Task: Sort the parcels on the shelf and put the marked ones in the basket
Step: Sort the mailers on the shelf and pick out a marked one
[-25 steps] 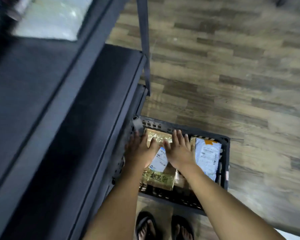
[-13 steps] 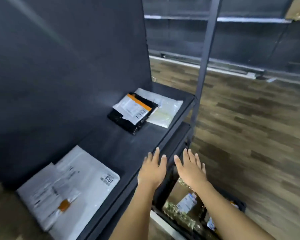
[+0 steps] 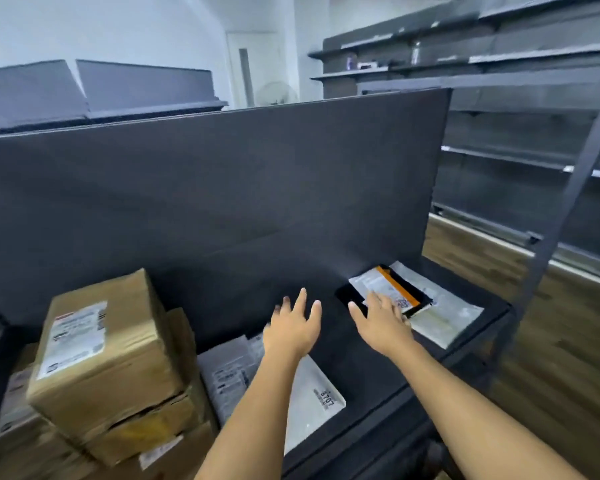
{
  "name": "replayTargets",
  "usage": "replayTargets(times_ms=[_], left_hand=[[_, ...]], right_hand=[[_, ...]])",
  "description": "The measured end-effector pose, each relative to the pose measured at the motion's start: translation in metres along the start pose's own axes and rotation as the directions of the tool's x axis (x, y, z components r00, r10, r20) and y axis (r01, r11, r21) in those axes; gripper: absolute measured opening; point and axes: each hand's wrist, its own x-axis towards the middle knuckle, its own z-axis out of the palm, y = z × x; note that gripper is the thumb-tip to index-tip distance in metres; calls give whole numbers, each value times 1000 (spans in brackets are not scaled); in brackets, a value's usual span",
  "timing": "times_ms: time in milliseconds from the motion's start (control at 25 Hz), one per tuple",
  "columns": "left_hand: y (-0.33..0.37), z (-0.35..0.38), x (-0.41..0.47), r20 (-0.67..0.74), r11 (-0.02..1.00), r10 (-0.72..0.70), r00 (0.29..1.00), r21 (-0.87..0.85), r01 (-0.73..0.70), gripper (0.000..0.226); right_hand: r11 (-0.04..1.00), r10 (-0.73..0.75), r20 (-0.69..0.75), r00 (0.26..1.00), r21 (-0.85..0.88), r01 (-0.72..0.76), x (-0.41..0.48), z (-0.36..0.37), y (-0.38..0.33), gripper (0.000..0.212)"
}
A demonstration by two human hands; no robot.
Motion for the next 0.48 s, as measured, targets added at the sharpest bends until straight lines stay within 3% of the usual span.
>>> replayTargets(times_ms=[480], left_hand=[[-89,-39,32,36,986,-155,987,69,152,63]], right_hand=[[990,-105,84,991,-89,112,40,64,-92,71]])
